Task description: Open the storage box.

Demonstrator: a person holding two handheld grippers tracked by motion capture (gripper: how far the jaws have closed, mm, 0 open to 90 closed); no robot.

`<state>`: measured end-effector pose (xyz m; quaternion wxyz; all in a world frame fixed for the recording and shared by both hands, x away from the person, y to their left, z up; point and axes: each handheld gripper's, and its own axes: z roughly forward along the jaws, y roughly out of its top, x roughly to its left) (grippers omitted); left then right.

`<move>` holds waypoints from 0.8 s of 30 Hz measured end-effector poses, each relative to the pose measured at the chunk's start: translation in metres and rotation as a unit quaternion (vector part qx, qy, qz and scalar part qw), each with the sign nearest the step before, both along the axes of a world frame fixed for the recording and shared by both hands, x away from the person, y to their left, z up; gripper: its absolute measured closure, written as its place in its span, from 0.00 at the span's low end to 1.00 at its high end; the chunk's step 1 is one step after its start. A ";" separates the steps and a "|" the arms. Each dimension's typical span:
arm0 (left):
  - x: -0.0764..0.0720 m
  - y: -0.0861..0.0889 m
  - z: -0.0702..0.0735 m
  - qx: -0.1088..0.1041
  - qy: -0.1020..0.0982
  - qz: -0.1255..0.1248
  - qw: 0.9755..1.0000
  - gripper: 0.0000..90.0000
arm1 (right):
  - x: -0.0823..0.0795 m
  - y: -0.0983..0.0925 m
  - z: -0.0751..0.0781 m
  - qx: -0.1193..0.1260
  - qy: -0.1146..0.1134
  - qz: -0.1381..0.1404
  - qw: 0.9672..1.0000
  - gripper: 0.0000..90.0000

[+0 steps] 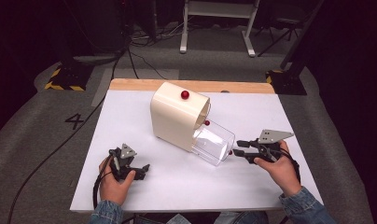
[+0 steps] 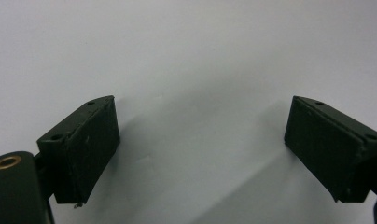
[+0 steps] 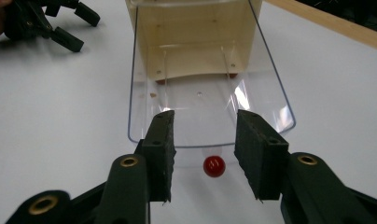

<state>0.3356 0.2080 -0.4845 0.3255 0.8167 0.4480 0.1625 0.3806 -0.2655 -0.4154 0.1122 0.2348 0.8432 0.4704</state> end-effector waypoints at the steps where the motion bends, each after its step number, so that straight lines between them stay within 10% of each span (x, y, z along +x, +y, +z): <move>1: 0.000 0.000 0.000 -0.001 -0.001 0.001 1.000 0.11 | 0.002 0.003 0.013 -0.002 -0.002 0.004 1.000 0.63; 10: 0.000 0.000 0.000 0.000 0.000 0.000 1.000 0.11 | 0.014 0.019 0.047 0.012 -0.011 0.012 1.000 0.61; 24: -0.001 0.000 0.000 -0.001 -0.001 0.000 1.000 0.11 | 0.054 0.064 0.052 0.027 -0.015 0.030 0.999 0.65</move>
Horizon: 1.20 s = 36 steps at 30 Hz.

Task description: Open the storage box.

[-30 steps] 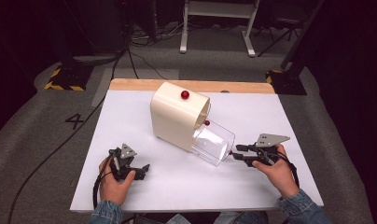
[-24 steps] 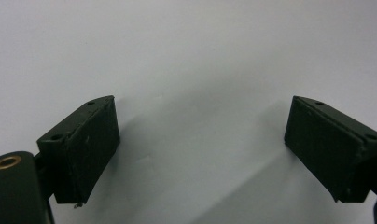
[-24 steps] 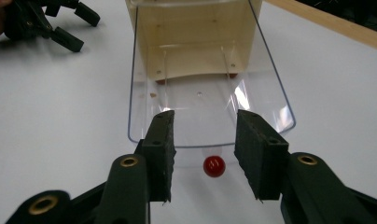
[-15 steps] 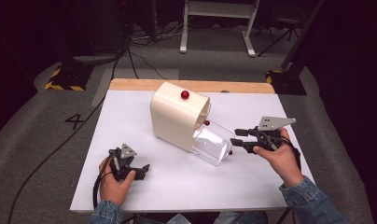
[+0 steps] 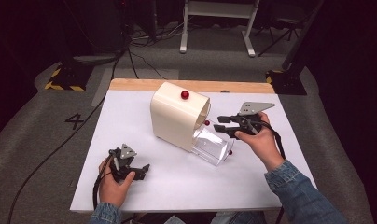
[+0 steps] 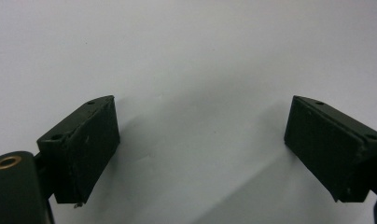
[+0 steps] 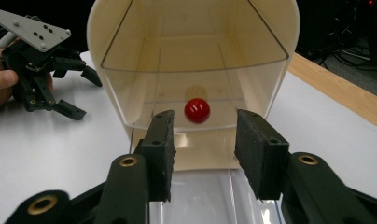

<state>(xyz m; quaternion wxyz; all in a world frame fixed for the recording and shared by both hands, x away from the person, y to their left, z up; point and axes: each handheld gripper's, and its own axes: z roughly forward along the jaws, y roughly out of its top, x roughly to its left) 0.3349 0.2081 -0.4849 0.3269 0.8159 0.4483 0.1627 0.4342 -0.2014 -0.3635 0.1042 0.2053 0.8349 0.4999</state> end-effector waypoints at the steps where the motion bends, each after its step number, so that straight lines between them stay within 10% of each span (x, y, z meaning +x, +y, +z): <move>1: 0.000 0.000 0.000 0.000 0.000 0.000 1.000 0.11 | 0.002 0.003 0.000 -0.001 -0.002 0.001 1.000 0.65; 17: 0.000 0.000 0.000 0.001 -0.001 -0.001 1.000 0.11 | 0.015 0.026 -0.017 -0.017 -0.004 0.023 1.000 0.77; 36: 0.000 0.000 0.000 0.001 0.000 0.000 1.000 0.11 | -0.002 0.009 -0.013 -0.017 -0.012 0.016 1.000 0.82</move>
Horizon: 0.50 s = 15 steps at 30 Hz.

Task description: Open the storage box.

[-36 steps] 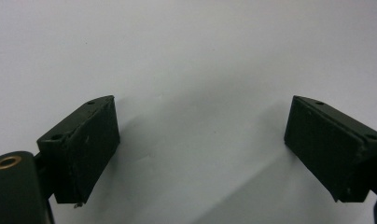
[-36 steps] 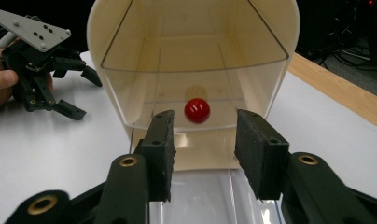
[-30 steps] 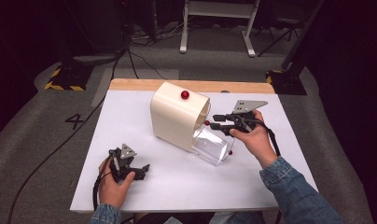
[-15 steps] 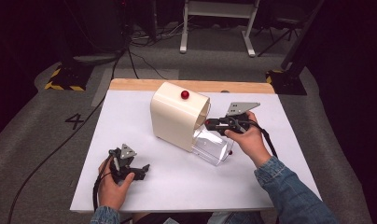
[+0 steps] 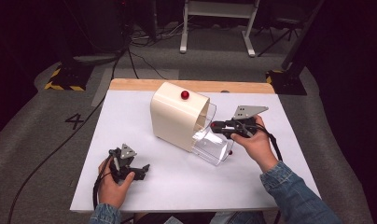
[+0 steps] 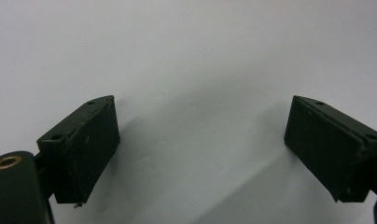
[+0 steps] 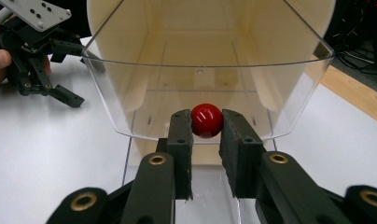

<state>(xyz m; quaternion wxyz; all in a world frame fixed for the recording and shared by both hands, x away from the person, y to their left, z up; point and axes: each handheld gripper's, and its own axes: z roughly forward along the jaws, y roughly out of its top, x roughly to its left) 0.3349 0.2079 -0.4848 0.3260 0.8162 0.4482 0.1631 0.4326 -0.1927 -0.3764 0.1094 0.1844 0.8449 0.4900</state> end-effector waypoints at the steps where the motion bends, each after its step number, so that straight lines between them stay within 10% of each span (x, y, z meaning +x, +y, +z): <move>1: 0.000 0.000 0.000 0.000 0.000 0.000 1.000 0.11 | -0.001 -0.002 0.000 0.000 0.001 -0.001 1.000 0.82; 15: 0.000 0.000 0.000 0.000 0.001 0.000 1.000 0.11 | -0.020 -0.032 0.004 0.005 0.000 -0.012 1.000 0.82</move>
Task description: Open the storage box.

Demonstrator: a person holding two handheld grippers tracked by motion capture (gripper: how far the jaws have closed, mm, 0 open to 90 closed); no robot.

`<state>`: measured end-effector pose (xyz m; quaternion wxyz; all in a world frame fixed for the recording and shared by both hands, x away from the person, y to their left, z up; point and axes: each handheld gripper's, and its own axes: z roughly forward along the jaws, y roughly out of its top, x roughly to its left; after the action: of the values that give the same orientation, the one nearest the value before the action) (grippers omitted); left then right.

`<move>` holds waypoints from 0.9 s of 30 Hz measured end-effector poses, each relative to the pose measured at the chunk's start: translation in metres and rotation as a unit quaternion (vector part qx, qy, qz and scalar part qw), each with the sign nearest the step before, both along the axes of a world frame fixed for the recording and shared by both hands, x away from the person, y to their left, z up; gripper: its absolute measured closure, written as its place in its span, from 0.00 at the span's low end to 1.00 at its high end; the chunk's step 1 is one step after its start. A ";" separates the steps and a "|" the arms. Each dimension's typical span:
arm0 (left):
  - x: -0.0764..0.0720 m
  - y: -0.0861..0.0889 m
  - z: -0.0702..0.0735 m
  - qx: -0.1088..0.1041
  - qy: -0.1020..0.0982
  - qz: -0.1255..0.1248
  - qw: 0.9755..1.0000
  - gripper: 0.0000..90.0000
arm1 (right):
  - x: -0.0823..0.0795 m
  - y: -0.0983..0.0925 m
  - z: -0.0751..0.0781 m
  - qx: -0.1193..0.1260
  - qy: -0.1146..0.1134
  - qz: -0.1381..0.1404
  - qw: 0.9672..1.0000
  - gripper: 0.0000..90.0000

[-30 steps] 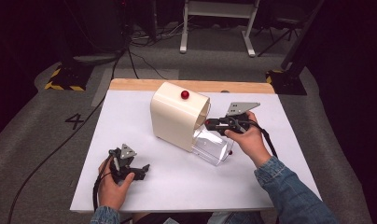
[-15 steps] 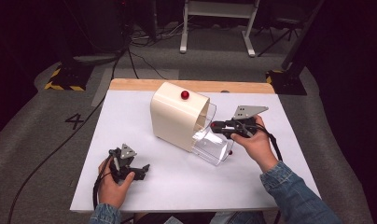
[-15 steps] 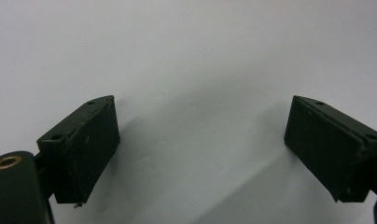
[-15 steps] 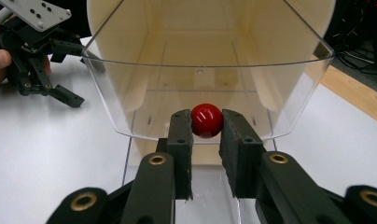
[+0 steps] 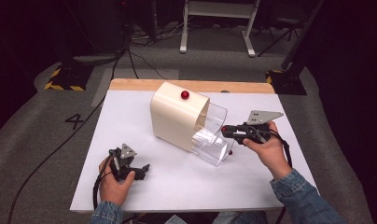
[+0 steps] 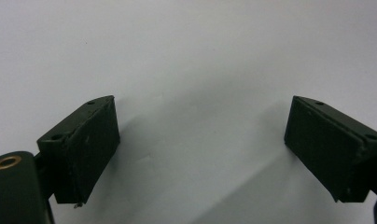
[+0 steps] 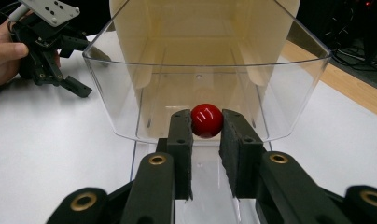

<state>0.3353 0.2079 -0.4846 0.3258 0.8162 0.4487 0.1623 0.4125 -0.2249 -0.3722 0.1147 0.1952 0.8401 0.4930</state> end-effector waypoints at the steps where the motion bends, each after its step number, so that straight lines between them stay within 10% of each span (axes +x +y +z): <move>1: 0.000 0.000 0.000 0.000 0.000 0.000 1.000 0.11 | -0.001 -0.001 0.000 0.001 -0.001 0.001 1.000 0.82; 27: 0.000 0.000 0.000 0.000 -0.001 0.000 1.000 0.11 | -0.006 -0.022 -0.025 -0.018 0.021 -0.014 1.000 0.81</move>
<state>0.3349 0.2079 -0.4848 0.3261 0.8162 0.4481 0.1635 0.4060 -0.2467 -0.3968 0.1075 0.2157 0.8482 0.4718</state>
